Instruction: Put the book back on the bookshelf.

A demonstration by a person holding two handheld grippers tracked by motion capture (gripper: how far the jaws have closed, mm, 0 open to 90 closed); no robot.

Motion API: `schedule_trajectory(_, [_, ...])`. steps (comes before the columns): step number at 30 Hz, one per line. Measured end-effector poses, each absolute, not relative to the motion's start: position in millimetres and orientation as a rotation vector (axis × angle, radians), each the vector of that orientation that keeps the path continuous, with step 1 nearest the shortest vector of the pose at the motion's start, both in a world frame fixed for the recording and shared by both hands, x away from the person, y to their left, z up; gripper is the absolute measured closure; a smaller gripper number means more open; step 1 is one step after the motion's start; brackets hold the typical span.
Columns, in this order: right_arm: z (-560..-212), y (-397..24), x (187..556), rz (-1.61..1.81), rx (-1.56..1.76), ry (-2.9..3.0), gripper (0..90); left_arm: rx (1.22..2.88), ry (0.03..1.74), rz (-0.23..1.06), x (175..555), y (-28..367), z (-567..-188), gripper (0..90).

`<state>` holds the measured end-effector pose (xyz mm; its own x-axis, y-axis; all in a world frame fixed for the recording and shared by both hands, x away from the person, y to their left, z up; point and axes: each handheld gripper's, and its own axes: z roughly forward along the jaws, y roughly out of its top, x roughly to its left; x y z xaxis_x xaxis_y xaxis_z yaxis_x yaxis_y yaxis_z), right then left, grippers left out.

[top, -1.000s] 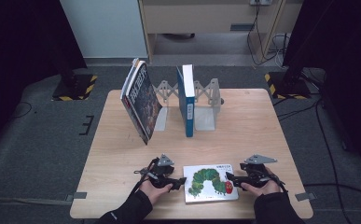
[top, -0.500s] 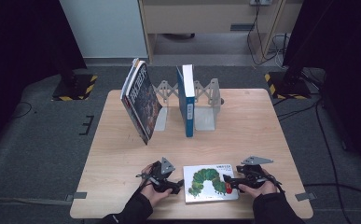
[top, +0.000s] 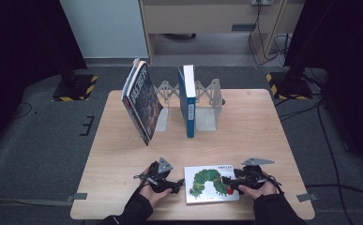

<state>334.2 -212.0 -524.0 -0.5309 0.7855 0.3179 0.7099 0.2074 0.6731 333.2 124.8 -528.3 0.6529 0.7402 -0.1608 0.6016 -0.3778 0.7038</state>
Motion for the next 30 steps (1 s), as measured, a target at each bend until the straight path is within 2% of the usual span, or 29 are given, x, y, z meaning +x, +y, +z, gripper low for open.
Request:
schedule_trajectory(1, [-524, -212, 334, 1.24, 1.483, 2.368, 30.2, 2.085, 1.048, 0.185, 332, 124, -527, 17.9])
schedule_trajectory(8, [-523, -215, 334, 1.273, 1.498, 2.347, 31.9, 2.081, 0.997, 0.113, 326, 110, -528, 19.0])
schedule_trajectory(22, [-518, -215, 334, 1.308, 1.481, 2.34, 32.3, 2.079, 0.935, 0.093, 321, 92, -530, 17.7])
schedule_trajectory(30, [-517, -215, 335, 1.312, 1.47, 2.338, 31.6, 2.1, 0.929, 0.1, 322, 89, -530, 14.1])
